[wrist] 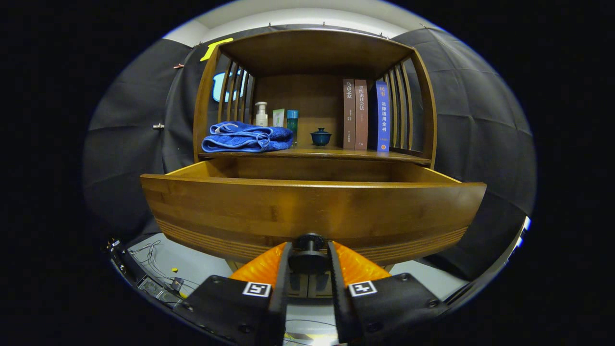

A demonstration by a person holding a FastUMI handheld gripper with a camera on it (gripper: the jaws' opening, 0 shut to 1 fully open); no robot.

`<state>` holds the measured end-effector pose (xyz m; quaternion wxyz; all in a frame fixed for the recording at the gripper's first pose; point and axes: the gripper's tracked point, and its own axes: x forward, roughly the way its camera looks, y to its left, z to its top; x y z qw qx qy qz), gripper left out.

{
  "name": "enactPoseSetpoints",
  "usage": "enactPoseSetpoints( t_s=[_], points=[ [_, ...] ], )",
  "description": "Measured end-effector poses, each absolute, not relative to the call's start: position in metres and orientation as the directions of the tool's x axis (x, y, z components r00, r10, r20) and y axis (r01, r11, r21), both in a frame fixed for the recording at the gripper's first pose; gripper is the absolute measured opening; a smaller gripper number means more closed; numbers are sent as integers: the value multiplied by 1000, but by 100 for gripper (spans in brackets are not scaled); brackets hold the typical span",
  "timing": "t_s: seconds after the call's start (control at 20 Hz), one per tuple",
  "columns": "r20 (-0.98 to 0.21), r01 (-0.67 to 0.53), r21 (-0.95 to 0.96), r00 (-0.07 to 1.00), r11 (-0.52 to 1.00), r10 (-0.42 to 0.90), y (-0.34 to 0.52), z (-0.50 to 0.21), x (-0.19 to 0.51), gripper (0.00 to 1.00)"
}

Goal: Pull open the drawer, take out the items inside it, and place them on the countertop above the cabinet.

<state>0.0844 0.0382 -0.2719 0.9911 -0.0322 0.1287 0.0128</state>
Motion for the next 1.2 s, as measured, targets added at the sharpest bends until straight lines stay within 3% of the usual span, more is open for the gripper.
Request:
enactPoseSetpoints(
  t_s=[0.05, 0.2, 0.7, 1.05, 1.2],
  points=[
    [-272, -38, -63, 962, 997, 20, 40, -275, 84, 49],
    [-319, -56, -64, 947, 996, 33, 43, -279, 75, 98],
    [-266, -132, -103, 959, 986, 101, 51, -169, 43, 98],
    [-387, -83, -109, 921, 991, 34, 38, -112, 91, 99],
    [-502, -79, -93, 865, 993, 22, 46, -115, 126, 99]
  ],
)
